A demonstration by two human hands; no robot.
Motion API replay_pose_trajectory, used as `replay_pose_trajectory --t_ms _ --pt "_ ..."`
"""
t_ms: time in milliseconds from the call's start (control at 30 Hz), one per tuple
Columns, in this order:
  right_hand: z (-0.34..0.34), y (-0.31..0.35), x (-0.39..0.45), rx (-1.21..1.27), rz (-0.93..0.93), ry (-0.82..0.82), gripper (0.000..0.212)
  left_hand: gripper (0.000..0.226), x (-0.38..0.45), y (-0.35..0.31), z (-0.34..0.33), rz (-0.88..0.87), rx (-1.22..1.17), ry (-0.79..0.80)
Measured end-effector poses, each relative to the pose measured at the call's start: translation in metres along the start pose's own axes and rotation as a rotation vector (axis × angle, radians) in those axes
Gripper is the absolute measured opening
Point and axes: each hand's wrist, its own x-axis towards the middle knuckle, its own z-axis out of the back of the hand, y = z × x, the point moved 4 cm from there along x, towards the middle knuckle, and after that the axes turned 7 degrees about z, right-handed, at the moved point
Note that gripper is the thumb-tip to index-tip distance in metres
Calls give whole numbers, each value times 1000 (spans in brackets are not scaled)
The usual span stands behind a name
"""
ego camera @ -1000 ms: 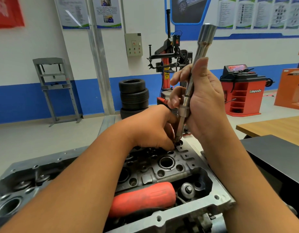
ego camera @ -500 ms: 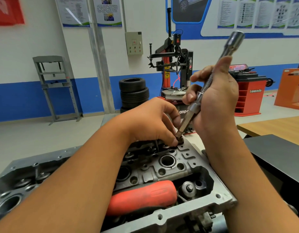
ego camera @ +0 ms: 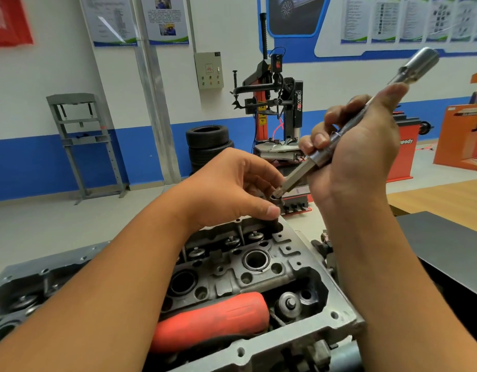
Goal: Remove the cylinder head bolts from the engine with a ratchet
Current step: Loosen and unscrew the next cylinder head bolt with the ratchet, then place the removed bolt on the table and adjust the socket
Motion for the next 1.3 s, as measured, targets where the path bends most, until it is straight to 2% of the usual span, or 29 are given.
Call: replay_pose_trajectory --t_ms 167,267,333,433,500,567,733,833,900,1000,1067,1133,1233,1300 --pt "5 18 2 -27 166 -62 52 31 0 -1 0 -46 80 -27" --pt "19 36 15 -72 190 -115 49 26 -1 -4 -5 -51 122 -12" --pt "32 44 27 -135 104 -150 48 25 -5 -10 -3 -87 119 -50" --pt "53 50 41 -241 -204 -162 46 19 -15 -26 25 -229 -148 -266" --pt "61 54 42 -344 -428 -99 40 17 -22 -33 36 -299 -288 -356" --pt "63 59 38 -409 -542 31 35 18 -19 -37 31 -259 -351 -371" --pt "53 76 10 -494 -598 419 30 12 19 -77 -4 -145 -295 -265" --pt "64 96 -12 -502 -584 510 22 7 40 -113 -38 -132 -331 -174" --pt "81 117 -21 -504 -557 438 21 8 50 -130 -72 -119 -333 -136" --pt "112 158 -22 -552 -557 283 29 16 58 -150 -129 -96 -411 -165" --pt "137 194 -15 -656 -554 177 20 12 62 -157 -174 -31 -535 -144" --pt "169 236 -2 -763 -551 53 16 9 63 -161 -235 87 -662 24" --pt "216 310 20 -866 -547 -160 26 13 49 -188 -336 312 -983 401" --pt "249 361 27 -918 -555 -328 27 19 35 -210 -393 395 -1109 521"
